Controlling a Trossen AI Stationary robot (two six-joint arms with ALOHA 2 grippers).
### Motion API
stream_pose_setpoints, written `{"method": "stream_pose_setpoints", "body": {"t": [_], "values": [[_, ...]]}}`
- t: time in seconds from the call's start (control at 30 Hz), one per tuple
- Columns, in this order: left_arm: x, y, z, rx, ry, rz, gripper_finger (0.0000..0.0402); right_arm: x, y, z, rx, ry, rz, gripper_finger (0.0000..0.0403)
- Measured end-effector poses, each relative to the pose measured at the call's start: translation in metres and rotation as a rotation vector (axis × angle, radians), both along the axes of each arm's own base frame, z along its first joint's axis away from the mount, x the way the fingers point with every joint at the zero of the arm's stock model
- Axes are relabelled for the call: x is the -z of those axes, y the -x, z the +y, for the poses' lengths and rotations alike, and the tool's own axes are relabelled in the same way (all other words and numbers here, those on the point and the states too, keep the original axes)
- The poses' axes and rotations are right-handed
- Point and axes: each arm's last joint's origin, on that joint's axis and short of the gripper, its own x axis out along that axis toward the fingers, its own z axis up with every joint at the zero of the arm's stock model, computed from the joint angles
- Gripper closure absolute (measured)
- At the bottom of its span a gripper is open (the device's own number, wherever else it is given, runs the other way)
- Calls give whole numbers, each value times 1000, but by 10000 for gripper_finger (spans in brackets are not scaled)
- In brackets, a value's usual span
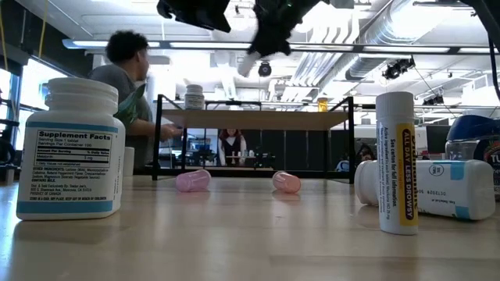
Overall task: Pick and place medicine bottles onto shelf by color
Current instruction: Put the white pill bottle on the shelf
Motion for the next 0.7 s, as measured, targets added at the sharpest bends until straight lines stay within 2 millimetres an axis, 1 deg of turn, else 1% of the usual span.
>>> {"method": "stream_pose_setpoints", "body": {"t": [0.17,0.3,0.47,0.57,0.7], "values": [[0,1,2,-20,-2,3,158,-4,23,-9,37,21,169,284],[1,2,5,-20,2,20,158,-6,35,-16,59,13,227,284],[5,4,7,9,48,19,158,-6,43,-26,94,0,241,284],[5,5,12,55,122,-41,158,-6,48,-33,116,-4,243,284],[11,7,21,114,236,-77,158,-6,54,-42,145,-6,243,284]]}}
